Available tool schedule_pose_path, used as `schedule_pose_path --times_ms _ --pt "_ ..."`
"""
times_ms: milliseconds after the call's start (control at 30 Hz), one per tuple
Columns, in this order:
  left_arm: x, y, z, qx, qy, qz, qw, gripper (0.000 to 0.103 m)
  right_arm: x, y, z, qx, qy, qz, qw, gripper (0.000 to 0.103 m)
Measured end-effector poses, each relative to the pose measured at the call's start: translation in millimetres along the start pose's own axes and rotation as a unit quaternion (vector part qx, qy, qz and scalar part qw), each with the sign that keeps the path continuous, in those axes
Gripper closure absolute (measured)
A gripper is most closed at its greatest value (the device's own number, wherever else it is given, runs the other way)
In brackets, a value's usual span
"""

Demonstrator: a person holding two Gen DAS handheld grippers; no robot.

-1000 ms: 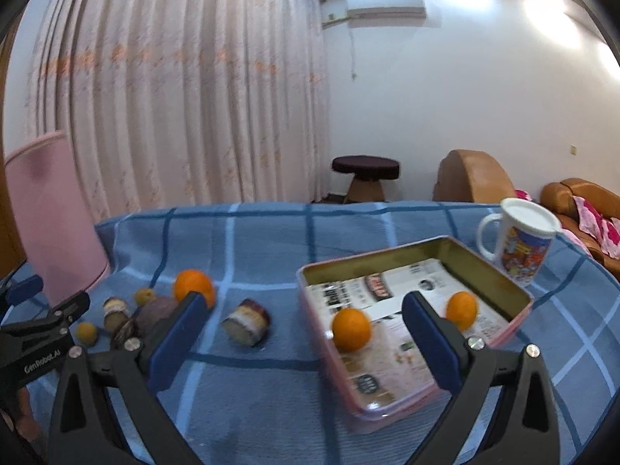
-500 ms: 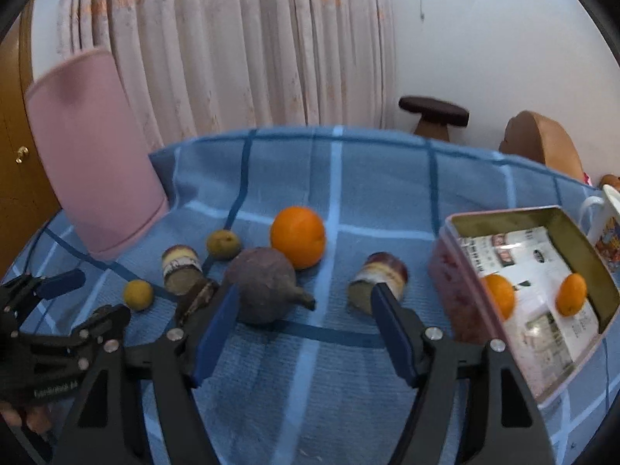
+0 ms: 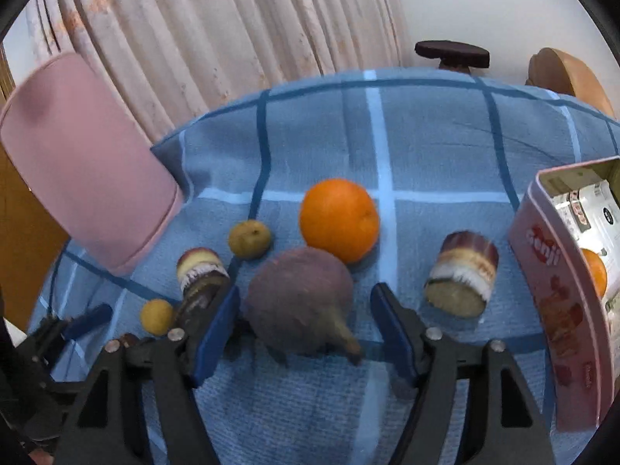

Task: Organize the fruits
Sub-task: 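Grasp the purple fruit with the right tool while the left tool grasps the brown fruit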

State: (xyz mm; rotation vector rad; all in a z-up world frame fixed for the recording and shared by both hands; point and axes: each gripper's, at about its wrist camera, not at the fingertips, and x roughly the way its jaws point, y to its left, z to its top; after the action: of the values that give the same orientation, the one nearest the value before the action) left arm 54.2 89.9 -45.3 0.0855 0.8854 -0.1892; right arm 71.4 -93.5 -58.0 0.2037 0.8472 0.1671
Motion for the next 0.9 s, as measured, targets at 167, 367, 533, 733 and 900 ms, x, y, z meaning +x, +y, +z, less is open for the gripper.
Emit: schedule_pose_path --times_ms 167,367,533,733,900 --pt "0 -3 -3 0.012 0.007 -0.006 0.9999 0.023 -4 -2 -4 -0.005 0.002 0.001 1.0 0.049" --pt "-8 1 -6 0.011 0.001 -0.016 0.9998 0.05 -23 -7 -9 -0.001 -0.037 0.002 0.999 0.049" --pt "-12 10 -6 -0.008 -0.01 -0.028 0.9995 0.062 -45 5 -13 -0.037 -0.088 -0.013 0.995 0.049" --pt "-40 17 -4 -0.025 -0.087 -0.049 0.9947 0.062 -70 14 -24 -0.067 -0.146 -0.038 0.986 0.049" --pt "-66 13 -3 -0.026 -0.171 -0.034 0.9844 0.062 -83 23 -30 -0.094 -0.191 -0.078 0.974 0.049"
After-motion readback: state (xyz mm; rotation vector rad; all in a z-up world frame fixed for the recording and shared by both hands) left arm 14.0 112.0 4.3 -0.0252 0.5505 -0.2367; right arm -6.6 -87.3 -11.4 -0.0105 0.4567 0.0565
